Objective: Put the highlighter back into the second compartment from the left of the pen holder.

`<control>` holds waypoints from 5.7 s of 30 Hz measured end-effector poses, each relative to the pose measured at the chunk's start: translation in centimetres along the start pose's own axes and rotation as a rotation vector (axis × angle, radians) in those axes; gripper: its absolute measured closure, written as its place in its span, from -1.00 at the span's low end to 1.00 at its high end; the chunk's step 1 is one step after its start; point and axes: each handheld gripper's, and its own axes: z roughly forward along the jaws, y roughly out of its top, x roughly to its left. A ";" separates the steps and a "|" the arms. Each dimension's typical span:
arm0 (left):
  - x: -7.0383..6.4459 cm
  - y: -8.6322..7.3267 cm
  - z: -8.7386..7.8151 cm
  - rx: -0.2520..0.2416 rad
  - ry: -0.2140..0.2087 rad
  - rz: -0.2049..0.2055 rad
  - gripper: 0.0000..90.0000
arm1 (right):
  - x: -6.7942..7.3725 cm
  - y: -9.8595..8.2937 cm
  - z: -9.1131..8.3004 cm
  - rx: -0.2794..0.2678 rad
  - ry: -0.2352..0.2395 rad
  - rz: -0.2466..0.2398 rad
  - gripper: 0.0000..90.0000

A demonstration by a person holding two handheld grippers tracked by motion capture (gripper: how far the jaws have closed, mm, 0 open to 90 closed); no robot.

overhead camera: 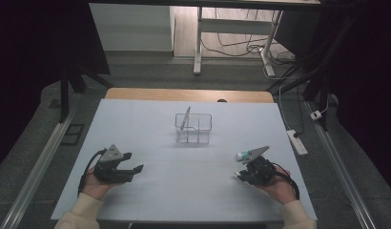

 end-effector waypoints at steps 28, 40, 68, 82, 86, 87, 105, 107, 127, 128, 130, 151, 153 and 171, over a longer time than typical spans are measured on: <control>0.3 0.0 -0.3 -0.008 0.004 -0.013 -0.30 | -0.8 0.0 -4.5 -0.290 -0.066 0.073 0.74; 0.3 -0.1 -0.3 -0.006 0.006 -0.014 -0.30 | -0.7 0.3 -5.3 -0.366 -0.090 0.094 0.74; 0.6 -0.2 -0.7 -0.019 0.003 -0.027 -0.30 | -1.6 2.9 -4.9 -0.554 -0.116 0.175 0.74; 0.5 -0.1 -0.6 -0.018 -0.003 -0.020 -0.31 | -2.5 5.7 -5.1 -0.610 -0.112 0.193 0.74; 0.5 -0.1 -0.6 -0.018 -0.002 -0.021 -0.31 | -2.6 6.3 -5.1 -0.628 -0.113 0.191 0.74; 0.5 -0.1 -0.6 -0.017 -0.003 -0.020 -0.31 | -2.6 6.5 -5.1 -0.630 -0.111 0.190 0.74; 0.5 -0.2 -0.5 -0.011 -0.003 -0.017 -0.34 | -3.0 9.0 -4.9 -0.669 -0.104 0.182 0.74; 0.5 -0.2 -0.4 -0.009 -0.004 -0.017 -0.35 | -3.0 9.3 -4.8 -0.675 -0.102 0.184 0.74; 0.4 -0.2 -0.3 0.001 -0.010 -0.010 -0.37 | -3.7 12.0 -4.4 -0.711 -0.111 0.191 0.74; 0.4 -0.2 -0.3 0.002 -0.011 -0.010 -0.37 | -3.8 12.0 -4.4 -0.709 -0.113 0.191 0.74; 0.4 -0.2 -0.3 0.002 -0.012 -0.011 -0.37 | -3.9 12.2 -4.3 -0.717 -0.111 0.196 0.74; 0.5 -0.2 -0.3 0.003 -0.012 -0.012 -0.37 | -4.3 14.2 -3.6 -0.735 -0.122 0.196 0.74; 0.5 -0.2 -0.3 0.003 -0.013 -0.012 -0.37 | -4.4 14.4 -3.6 -0.739 -0.122 0.195 0.74; 0.6 -0.2 -0.4 -0.001 -0.014 -0.015 -0.37 | -4.3 16.9 -3.4 -0.767 -0.114 0.188 0.74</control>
